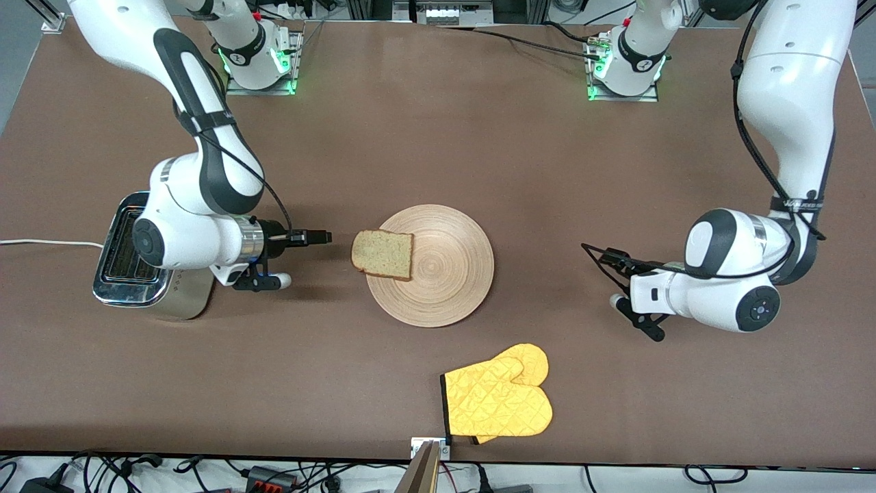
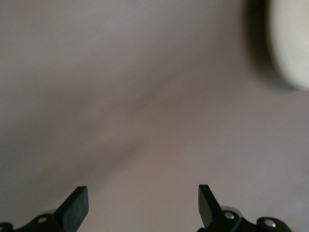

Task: Move plate and put bread in toaster
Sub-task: 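Grasp the bread slice with the right gripper while the left gripper releases, then lift the bread with the right gripper and carry it over the toaster, then lower the bread into the toaster slot with the right gripper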

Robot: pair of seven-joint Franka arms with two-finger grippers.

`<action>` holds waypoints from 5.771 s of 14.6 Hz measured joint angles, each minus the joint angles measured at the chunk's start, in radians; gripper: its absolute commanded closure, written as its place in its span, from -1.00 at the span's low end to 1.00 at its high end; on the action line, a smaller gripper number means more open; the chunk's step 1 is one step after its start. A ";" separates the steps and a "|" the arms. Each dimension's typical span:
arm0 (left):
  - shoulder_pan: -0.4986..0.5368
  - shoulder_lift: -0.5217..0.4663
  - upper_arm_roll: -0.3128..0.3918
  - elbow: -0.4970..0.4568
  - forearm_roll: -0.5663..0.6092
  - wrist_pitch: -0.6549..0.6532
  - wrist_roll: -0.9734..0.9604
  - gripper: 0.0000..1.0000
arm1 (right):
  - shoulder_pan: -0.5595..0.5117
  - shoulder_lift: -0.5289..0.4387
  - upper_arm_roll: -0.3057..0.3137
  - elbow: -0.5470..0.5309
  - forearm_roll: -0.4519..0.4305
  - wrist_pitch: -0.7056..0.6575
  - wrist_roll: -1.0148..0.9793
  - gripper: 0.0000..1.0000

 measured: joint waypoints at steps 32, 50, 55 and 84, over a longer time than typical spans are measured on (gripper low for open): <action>-0.158 -0.756 0.256 -0.344 -0.011 -0.015 -0.546 -1.00 | 0.085 0.104 -0.047 0.218 -0.068 0.004 0.066 1.00; -0.156 -0.751 0.267 -0.338 -0.011 -0.002 -0.545 -1.00 | 0.000 -0.169 -0.231 0.295 -0.810 -0.457 0.041 1.00; -0.156 -0.750 0.267 -0.338 -0.011 -0.002 -0.545 -1.00 | -0.015 -0.150 -0.231 0.267 -0.814 -0.434 0.030 1.00; -0.156 -0.744 0.263 -0.329 -0.011 -0.009 -0.545 -1.00 | -0.039 -0.137 -0.230 0.271 -0.732 -0.384 0.030 1.00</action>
